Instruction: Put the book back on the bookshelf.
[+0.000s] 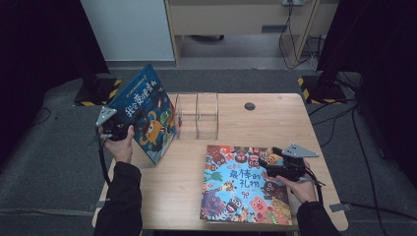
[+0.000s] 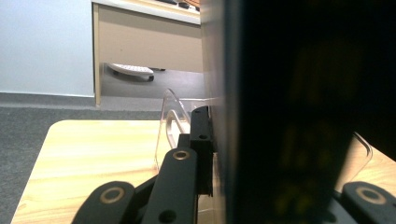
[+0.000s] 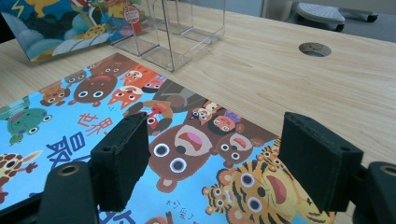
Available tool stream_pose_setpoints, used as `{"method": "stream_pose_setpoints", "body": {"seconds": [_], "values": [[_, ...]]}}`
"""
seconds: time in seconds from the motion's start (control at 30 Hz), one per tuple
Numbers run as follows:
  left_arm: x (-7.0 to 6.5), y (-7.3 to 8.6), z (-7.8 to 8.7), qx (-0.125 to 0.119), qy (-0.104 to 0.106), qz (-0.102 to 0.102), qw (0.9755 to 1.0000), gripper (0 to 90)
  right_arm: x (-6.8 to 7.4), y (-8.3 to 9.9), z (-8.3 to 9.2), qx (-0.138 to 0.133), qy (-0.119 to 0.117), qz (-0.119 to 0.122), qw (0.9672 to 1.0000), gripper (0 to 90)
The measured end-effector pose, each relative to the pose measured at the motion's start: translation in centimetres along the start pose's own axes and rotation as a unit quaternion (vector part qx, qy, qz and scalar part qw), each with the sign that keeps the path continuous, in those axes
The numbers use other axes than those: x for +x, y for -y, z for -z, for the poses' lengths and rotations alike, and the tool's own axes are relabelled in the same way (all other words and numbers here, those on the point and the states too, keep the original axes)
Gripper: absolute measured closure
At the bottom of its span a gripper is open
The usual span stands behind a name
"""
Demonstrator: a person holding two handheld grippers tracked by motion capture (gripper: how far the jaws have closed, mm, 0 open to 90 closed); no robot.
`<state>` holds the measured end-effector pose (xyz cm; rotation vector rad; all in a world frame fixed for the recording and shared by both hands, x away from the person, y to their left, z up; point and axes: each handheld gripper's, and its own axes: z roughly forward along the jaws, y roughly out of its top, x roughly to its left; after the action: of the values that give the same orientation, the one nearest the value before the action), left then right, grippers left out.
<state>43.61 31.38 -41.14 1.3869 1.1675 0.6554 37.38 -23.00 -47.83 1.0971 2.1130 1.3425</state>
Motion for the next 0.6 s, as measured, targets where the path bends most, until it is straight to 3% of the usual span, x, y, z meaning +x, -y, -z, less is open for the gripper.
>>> {"method": "stream_pose_setpoints", "body": {"seconds": [0.13, 0.3, 0.5, 0.6], "values": [[0.5, -0.1, 0.5, -0.012, 0.003, 0.006, 0.9999, 76.8, 0.0, 0.0, -0.1, 0.002, 0.002, -0.001, 1.0000, 24.1], [0.1, -0.7, 0.9, -0.013, -0.009, -0.007, 0.9999, 76.3, 0.0, 0.1, -0.2, 0.004, 0.001, 0.000, 1.0000, 24.1], [0.0, -0.8, 1.1, -0.014, -0.006, 0.028, 0.9995, 81.3, 0.1, 0.1, -0.2, 0.004, 0.002, -0.001, 1.0000, 24.1], [-0.7, -1.3, 1.1, -0.026, -0.014, 0.021, 0.9993, 82.3, 0.0, 0.1, -0.2, 0.005, 0.002, -0.001, 1.0000, 24.1]]}}
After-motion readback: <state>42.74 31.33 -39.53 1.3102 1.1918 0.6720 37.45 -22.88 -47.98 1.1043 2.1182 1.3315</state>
